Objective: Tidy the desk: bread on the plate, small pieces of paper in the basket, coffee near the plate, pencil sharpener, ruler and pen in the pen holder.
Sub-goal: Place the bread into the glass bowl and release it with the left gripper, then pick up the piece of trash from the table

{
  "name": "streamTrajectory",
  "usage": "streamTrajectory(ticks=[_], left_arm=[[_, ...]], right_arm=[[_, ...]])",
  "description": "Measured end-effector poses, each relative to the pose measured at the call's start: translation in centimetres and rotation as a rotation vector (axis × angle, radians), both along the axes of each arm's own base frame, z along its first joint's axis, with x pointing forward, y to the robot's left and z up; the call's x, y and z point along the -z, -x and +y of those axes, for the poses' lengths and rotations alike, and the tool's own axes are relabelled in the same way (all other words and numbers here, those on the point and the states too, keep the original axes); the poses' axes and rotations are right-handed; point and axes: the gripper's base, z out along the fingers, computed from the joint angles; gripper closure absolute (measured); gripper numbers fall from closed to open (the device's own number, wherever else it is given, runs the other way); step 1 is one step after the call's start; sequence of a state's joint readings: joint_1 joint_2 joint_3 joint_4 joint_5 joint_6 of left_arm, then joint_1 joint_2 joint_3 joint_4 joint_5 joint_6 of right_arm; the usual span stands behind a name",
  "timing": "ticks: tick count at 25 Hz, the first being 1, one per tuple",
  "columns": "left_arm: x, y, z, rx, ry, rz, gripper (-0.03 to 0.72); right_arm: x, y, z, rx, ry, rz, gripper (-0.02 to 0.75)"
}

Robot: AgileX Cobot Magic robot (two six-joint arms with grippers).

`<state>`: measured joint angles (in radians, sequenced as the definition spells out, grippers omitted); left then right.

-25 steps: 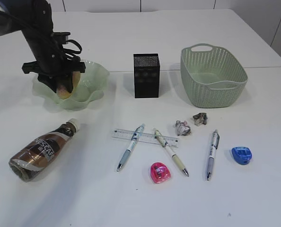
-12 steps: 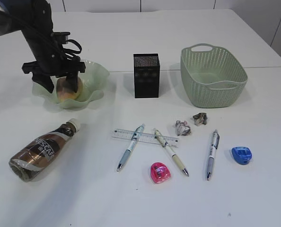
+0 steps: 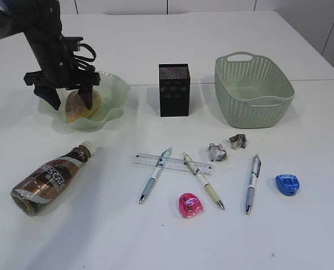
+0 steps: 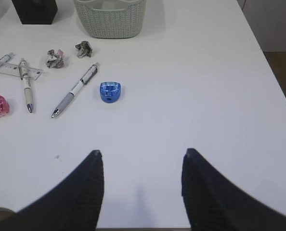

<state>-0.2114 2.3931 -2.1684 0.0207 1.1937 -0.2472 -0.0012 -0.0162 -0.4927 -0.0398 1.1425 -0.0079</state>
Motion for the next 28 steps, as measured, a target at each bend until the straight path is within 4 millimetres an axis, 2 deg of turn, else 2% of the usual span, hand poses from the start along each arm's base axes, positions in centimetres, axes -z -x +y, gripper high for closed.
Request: streamTrajectory(ticks=[5, 12, 18, 24, 28], left_arm=[[-2.1, 0.3, 0.1, 0.013, 0.001, -0.024, 0.101], [-7.5, 1.6, 0.1, 0.055, 0.021, -0.120, 0.101], [-11.7, 3.8, -0.8, 0.103, 0.050, -0.184, 0.129], [-13.4, 7.0, -2.4, 0.179, 0.045, -0.175, 0.155], [-14.1, 9.7, -2.5, 0.207, 0.039, -0.147, 0.160]], right_arm=[[0.0, 0.0, 0.0, -0.002, -0.003, 0.000, 0.323], [0.0, 0.0, 0.0, -0.003, -0.004, 0.000, 0.323], [0.0, 0.0, 0.0, -0.003, -0.004, 0.000, 0.323], [0.0, 0.0, 0.1, -0.004, -0.006, 0.000, 0.323], [0.0, 0.0, 0.1, -0.004, -0.006, 0.000, 0.323]])
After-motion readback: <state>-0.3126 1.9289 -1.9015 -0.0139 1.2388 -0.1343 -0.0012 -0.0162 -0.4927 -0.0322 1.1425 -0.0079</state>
